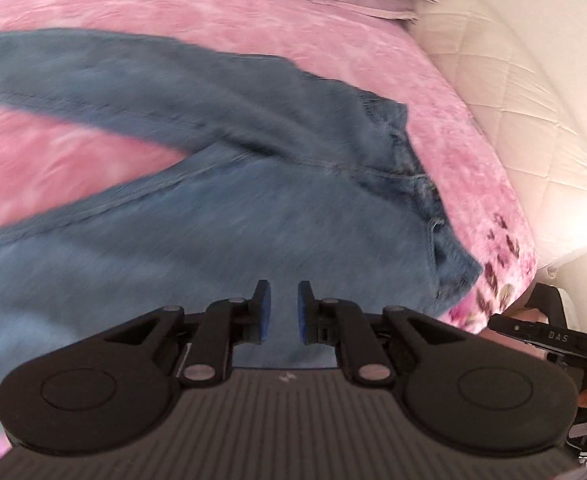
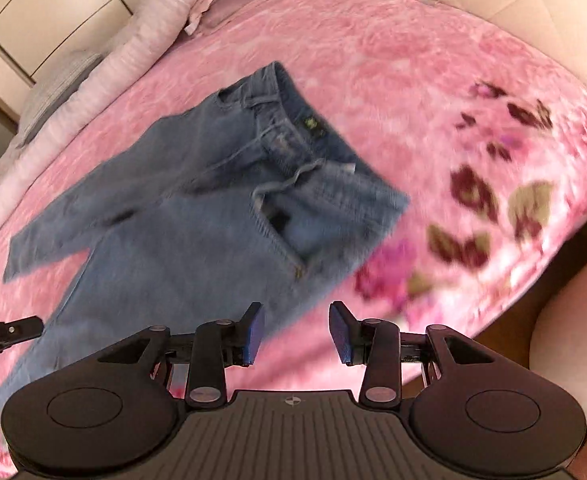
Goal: Fold clothes
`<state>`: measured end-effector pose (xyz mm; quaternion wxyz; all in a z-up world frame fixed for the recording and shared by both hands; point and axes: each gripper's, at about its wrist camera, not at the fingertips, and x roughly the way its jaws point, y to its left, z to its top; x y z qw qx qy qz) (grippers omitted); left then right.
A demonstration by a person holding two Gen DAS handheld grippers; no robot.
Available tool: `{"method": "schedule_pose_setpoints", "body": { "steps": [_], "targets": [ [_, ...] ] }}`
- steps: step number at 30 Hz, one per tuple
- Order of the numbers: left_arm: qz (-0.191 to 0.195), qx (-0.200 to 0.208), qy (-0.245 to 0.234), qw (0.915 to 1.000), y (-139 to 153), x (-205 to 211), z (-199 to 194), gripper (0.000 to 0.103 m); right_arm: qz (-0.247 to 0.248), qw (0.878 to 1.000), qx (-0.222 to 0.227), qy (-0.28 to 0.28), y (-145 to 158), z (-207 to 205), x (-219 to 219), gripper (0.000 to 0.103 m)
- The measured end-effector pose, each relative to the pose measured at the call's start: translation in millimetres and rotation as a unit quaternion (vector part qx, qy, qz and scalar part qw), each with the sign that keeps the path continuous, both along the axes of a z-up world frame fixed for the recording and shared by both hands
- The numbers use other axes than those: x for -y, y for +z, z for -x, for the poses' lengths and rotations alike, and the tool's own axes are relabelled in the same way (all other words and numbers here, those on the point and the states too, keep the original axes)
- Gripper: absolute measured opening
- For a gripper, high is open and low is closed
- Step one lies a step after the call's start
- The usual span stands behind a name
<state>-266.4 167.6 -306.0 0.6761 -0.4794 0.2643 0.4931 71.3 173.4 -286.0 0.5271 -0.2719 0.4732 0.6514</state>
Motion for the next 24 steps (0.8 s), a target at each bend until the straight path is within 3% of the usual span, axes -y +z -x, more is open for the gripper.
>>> {"method": "schedule_pose_setpoints", "body": {
  "steps": [8,14,18,24],
  "targets": [
    [-0.02,0.031,-0.105,0.9938,-38,-147,-72,0.005,0.002,1.0,0.006,-0.021,-27,6,-88,0.041],
    [-0.032,0.003,-0.141,0.9895,-85,-240,-124,0.005,-0.005,0.999,0.006,-0.034,-41,-5,-136,0.041],
    [0.002,-0.017,-0.138,0.9903,-123,-272,-141,0.003,-0.002,1.0,0.0,-0.026,-53,-15,-154,0.041],
    [0.022,0.009,-0.113,0.9933,-108,-275,-122,0.003,-0.025,0.999,-0.027,0.036,-65,-10,-185,0.041]
  ]
}}
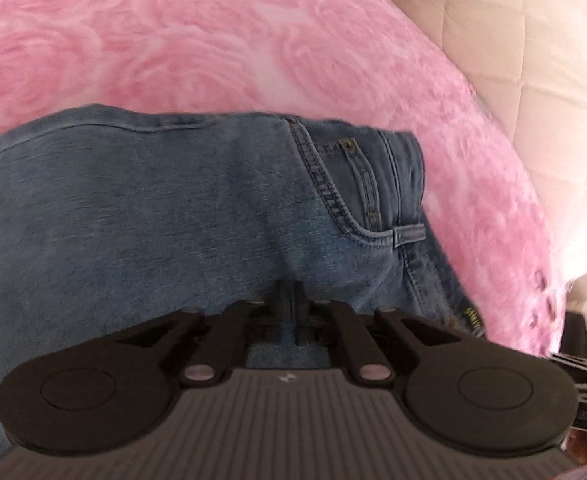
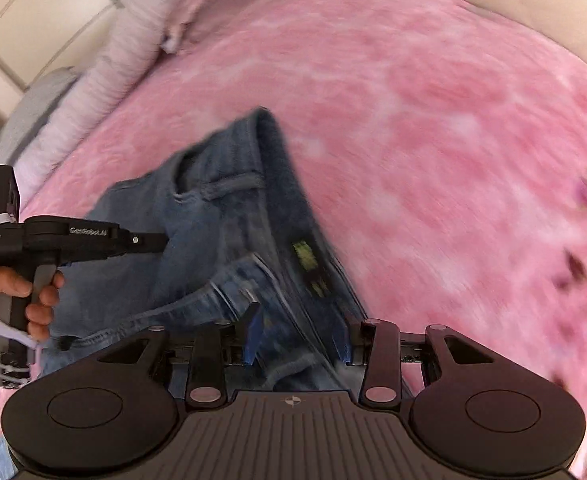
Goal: Fold clothes
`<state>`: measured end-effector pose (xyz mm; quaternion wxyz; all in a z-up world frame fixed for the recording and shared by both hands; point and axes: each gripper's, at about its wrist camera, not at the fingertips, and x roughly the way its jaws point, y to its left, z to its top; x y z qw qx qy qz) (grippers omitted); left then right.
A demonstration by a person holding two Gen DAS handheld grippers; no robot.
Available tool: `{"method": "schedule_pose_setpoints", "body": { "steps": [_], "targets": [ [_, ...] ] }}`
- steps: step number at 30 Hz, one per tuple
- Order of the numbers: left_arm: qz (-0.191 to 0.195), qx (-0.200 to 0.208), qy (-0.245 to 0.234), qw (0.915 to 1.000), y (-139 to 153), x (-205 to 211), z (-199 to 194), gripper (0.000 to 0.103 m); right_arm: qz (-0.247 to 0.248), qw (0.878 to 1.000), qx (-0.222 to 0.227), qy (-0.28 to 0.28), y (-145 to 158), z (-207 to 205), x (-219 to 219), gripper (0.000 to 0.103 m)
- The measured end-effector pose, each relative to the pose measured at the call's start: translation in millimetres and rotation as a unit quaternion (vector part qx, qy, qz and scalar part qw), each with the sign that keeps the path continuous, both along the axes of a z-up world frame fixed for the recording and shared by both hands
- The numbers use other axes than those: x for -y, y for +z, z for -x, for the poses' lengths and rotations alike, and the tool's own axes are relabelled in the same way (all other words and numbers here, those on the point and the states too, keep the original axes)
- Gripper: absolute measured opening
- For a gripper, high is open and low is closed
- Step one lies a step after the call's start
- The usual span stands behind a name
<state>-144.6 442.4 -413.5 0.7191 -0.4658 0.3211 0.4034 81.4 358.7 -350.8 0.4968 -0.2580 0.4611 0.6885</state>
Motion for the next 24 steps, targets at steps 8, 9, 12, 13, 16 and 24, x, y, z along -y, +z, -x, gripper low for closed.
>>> {"method": "schedule_pose_setpoints", "body": {
  "steps": [8,9,12,13,16,24],
  "targets": [
    [0.027,-0.005,-0.006,0.9996,15,37,16,0.003,-0.027,0.986,0.01,0.164,-12,25,-34,0.041],
    [0.03,-0.005,-0.006,0.9995,16,40,16,0.003,-0.033,0.982,0.02,0.185,-11,27,-33,0.037],
    [0.037,-0.002,-0.008,0.9993,19,51,17,0.003,-0.042,0.979,0.025,0.2,-9,18,-32,0.006],
    [0.039,0.0,-0.009,0.9992,20,54,18,0.003,-0.046,0.978,0.019,0.202,-6,14,-33,0.006],
    [0.036,0.003,-0.011,0.9993,23,61,19,0.003,-0.082,0.972,0.025,0.221,8,16,-31,0.005],
    [0.013,-0.043,-0.01,0.999,34,75,27,0.004,-0.052,0.982,0.097,0.156,-26,44,-37,0.005]
  ]
}}
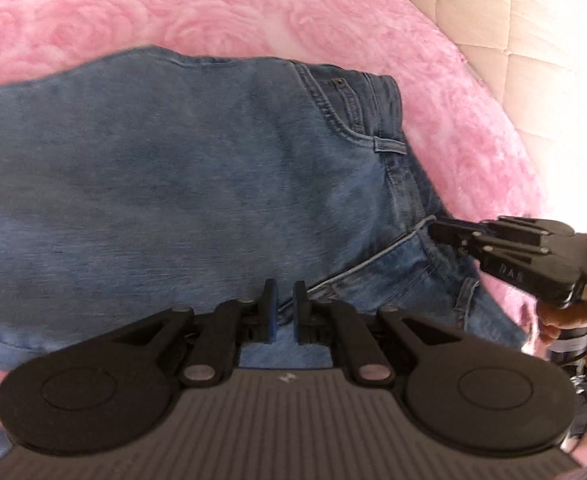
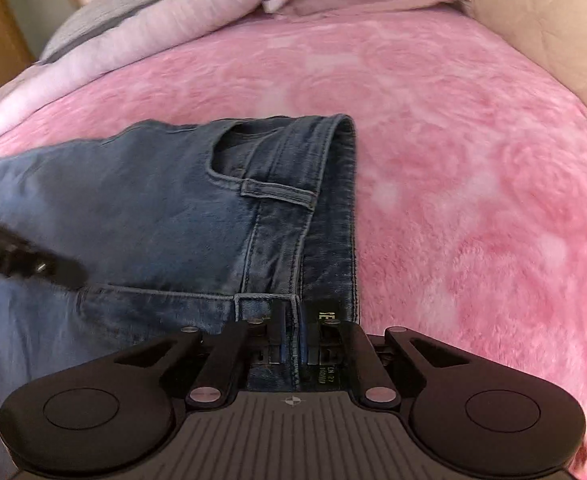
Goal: Fold clothes
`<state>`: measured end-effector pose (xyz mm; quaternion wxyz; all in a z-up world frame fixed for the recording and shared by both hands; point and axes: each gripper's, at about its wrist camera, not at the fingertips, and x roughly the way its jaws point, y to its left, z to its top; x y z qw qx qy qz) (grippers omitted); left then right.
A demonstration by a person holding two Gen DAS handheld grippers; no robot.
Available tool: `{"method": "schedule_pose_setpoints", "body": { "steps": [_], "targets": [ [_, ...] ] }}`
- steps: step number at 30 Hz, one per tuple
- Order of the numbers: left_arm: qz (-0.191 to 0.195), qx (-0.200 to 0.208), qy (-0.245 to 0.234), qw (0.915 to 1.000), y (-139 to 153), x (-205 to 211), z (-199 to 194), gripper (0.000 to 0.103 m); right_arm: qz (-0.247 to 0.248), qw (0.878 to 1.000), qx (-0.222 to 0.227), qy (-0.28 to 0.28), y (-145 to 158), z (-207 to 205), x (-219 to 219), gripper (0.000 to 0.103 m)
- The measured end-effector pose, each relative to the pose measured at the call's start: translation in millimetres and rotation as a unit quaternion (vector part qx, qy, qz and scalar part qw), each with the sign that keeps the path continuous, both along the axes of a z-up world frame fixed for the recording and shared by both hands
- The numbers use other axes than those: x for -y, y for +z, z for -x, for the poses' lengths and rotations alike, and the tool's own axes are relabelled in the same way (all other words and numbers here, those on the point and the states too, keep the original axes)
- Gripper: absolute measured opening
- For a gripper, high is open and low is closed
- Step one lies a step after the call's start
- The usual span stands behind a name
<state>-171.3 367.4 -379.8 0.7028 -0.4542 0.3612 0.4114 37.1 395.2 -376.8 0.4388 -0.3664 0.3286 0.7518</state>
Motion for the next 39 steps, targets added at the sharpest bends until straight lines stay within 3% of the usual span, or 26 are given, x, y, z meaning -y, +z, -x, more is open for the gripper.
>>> {"method": "schedule_pose_setpoints", "body": {
  "steps": [3,5,7,9,12,14,17,19,21,22,26,30,33,39],
  "targets": [
    [0.002,-0.002,0.007,1.0,13,10,16,0.004,0.013,0.998,0.006,-0.06,16,-2,0,0.006],
    [0.011,0.005,0.013,0.9998,17,19,28,0.004,-0.006,0.995,0.029,-0.097,33,-3,6,0.007],
    [0.023,0.005,0.016,0.9996,16,28,37,0.004,-0.012,0.992,0.013,-0.122,47,-6,15,0.007],
    [0.039,-0.003,0.016,0.9991,6,36,43,0.004,0.017,0.992,-0.018,-0.126,43,-5,24,0.008],
    [0.07,-0.036,0.033,0.9964,-18,38,45,0.003,0.087,0.986,0.004,-0.14,10,3,27,0.008],
    [0.073,-0.038,0.052,0.9953,-13,37,47,0.004,0.081,0.983,0.005,-0.162,11,6,28,0.008],
    [0.04,-0.058,0.071,0.995,17,46,52,0.007,0.07,0.982,-0.005,-0.173,38,16,31,0.01],
    [0.025,-0.084,0.082,0.9928,38,57,59,0.012,0.07,0.983,-0.017,-0.17,58,23,38,0.019],
    [0.016,-0.107,0.106,0.9884,57,73,69,0.018,0.076,0.984,-0.028,-0.157,76,34,49,0.037],
    [0.012,-0.119,0.119,0.9857,67,80,74,0.021,0.081,0.985,-0.032,-0.15,83,40,57,0.04],
    [-0.008,-0.161,0.181,0.9702,104,128,95,0.023,0.096,0.988,-0.033,-0.12,102,61,95,0.042],
    [-0.027,-0.177,0.231,0.9564,137,195,108,0.024,0.101,0.992,-0.017,-0.08,114,71,146,0.042],
    [-0.038,-0.185,0.255,0.9482,164,250,109,0.025,0.091,0.994,-0.004,-0.052,133,63,189,0.042],
    [-0.061,-0.189,0.29,0.9362,219,347,98,0.029,0.063,0.997,-0.012,-0.046,181,33,254,0.042]
  ]
}}
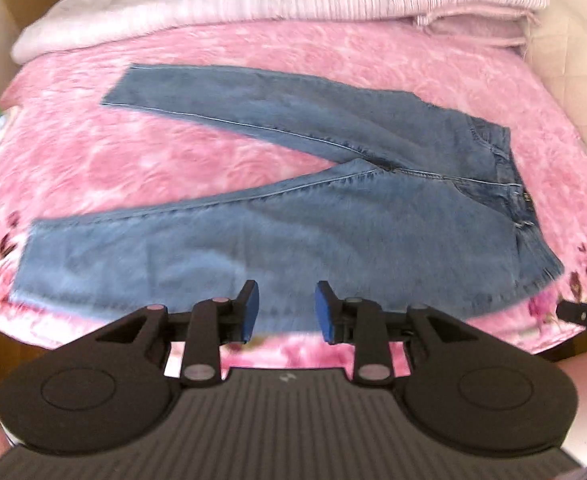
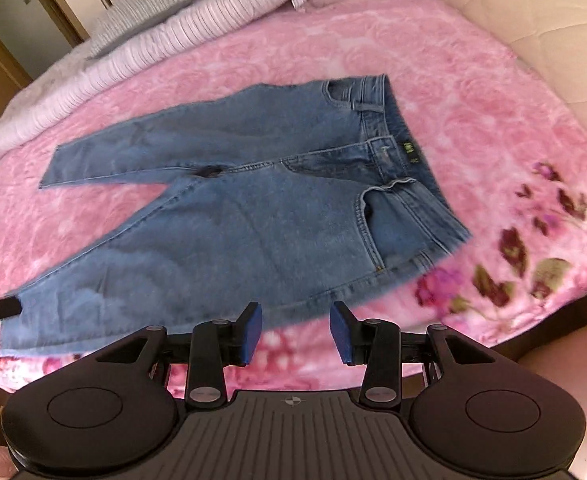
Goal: Fold clothes
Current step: 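Release the jeans and withdraw both grippers above the bed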
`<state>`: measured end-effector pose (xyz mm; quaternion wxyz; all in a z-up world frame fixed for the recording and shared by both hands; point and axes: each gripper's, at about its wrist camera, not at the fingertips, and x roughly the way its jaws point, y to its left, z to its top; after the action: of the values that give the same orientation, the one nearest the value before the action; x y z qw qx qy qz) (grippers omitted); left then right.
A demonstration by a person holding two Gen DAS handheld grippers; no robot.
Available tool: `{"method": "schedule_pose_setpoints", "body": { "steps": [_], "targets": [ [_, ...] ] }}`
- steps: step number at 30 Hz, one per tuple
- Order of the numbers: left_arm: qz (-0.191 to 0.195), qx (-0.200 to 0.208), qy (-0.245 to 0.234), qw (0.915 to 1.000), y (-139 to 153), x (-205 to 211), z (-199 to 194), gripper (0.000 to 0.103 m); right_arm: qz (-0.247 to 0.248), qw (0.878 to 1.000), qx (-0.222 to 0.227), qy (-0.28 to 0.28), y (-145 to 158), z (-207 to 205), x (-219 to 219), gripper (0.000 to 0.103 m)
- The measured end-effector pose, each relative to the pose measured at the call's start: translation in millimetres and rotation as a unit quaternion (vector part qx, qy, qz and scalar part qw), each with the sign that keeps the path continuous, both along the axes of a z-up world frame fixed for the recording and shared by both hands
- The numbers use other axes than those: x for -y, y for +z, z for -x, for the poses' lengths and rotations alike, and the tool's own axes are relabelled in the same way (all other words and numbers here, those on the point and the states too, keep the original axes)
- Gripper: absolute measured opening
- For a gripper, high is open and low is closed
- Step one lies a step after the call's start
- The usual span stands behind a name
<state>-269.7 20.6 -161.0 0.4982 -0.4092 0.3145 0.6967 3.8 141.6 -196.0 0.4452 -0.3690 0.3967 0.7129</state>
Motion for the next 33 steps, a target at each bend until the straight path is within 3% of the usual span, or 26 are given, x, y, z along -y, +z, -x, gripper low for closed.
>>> {"method": "schedule_pose_setpoints", "body": {
  "steps": [7,15,33],
  "targets": [
    [-0.021,-0.009,0.025,0.9994,41,66,-13,0.029,-0.032,0.999,0.009,0.028,50,-5,42,0.042],
    [-0.017,-0.023,0.038,0.9989,60,104,-17,0.029,-0.029,0.999,0.018,0.042,62,-6,61,0.042],
    [-0.027,-0.036,0.04,0.9982,56,103,-1,0.029,-0.041,0.998,0.028,0.039,76,-7,58,0.042]
  ]
}}
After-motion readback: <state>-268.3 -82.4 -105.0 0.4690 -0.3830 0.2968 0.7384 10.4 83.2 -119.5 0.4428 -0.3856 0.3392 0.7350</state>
